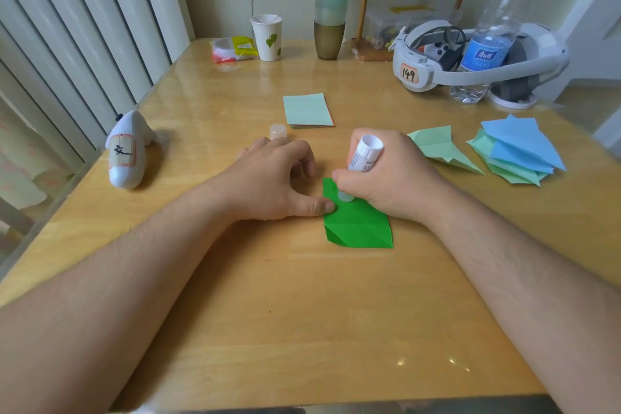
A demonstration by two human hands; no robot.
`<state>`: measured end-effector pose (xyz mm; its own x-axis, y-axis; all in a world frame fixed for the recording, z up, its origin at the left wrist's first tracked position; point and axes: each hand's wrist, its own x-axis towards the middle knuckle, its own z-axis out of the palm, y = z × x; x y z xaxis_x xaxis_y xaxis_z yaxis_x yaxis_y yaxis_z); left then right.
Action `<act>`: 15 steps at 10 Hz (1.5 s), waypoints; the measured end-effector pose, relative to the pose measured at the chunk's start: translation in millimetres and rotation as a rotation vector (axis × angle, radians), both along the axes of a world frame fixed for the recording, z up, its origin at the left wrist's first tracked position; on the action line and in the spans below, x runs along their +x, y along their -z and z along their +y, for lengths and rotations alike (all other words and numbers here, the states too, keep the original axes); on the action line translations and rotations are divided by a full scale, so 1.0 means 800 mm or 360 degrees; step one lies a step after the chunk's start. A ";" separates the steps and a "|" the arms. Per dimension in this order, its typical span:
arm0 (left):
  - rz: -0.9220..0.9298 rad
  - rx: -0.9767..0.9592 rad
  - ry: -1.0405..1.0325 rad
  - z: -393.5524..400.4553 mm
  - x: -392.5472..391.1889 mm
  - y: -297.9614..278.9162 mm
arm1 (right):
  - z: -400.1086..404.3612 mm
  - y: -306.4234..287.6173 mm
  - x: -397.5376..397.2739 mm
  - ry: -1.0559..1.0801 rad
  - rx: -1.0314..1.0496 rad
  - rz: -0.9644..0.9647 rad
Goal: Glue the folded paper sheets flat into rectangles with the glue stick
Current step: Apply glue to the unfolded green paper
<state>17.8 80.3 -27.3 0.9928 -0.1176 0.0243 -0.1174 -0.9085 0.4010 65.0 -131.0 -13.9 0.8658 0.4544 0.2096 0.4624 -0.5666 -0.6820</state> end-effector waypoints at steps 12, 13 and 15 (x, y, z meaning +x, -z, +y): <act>0.0021 -0.0014 0.0004 -0.001 -0.003 -0.004 | 0.004 0.010 -0.003 0.0002 0.0221 -0.0087; 0.0020 -0.0009 -0.0003 -0.002 -0.002 -0.003 | 0.006 0.009 -0.006 -0.0022 0.0201 -0.0050; 0.0029 -0.0014 -0.0005 -0.002 -0.003 -0.003 | 0.009 0.005 -0.007 -0.0075 0.0123 0.0002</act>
<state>15.4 78.4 -24.7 0.9934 -0.1142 0.0071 -0.1070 -0.9055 0.4107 59.2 -123.7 -17.7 0.8441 0.4771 0.2446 0.4866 -0.4901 -0.7232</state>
